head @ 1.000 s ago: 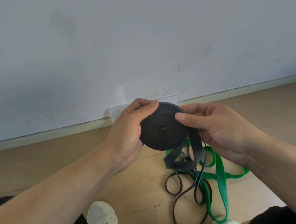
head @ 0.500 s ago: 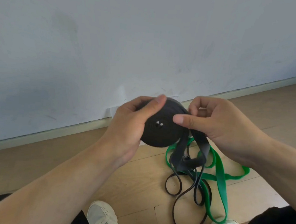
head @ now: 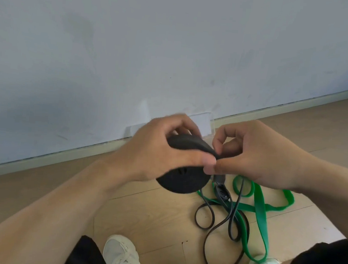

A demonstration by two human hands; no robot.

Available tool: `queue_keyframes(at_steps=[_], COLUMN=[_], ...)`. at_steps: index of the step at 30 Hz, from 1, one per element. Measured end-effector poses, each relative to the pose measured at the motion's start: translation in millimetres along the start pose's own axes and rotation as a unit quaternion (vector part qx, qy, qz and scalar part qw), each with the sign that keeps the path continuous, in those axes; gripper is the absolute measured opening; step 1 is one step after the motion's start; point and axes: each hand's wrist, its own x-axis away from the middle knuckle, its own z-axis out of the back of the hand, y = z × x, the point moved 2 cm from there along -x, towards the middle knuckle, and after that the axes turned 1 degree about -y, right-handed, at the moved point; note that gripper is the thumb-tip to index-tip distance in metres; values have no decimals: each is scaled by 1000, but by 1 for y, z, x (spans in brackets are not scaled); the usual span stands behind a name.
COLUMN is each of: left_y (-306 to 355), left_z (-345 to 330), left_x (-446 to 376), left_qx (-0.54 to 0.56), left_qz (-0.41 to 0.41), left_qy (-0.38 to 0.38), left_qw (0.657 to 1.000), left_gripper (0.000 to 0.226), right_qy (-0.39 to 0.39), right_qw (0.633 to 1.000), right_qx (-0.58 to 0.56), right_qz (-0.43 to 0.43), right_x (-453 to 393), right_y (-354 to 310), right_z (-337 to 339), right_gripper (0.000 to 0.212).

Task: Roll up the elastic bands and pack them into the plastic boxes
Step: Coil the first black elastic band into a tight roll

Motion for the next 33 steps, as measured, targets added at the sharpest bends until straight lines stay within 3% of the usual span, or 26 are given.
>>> queue_keyframes(at_steps=[3, 9, 17, 20, 24, 29, 33], left_y=[-1, -5, -7, -5, -7, -9, -13], left_z=[-12, -12, -16, -19, -18, -13, 6], left_x=[0, -7, -7, -9, -8, -10, -13], left_qx=[-42, 4, 143, 177, 261, 352, 448], left_qz=[5, 24, 22, 29, 76, 117, 144], left_qy=[-12, 44, 53, 57, 74, 101, 149], left_qw=[999, 999, 988, 982, 959, 923, 870], left_gripper=[31, 26, 33, 33, 35, 35, 68], right_qy=[-12, 38, 24, 22, 40, -21, -59], right_qw=[1000, 998, 998, 999, 996, 989, 990], right_qx=[27, 55, -48, -40, -80, -143, -120], right_qz=[5, 4, -19, -19, -2, -24, -40], right_x=[0, -1, -2, -1, -4, -5, -7], right_y=[2, 1, 7, 9, 12, 19, 25], right_z=[-5, 11, 16, 10, 7, 9, 13], right_gripper=[29, 34, 18, 13, 19, 35, 31])
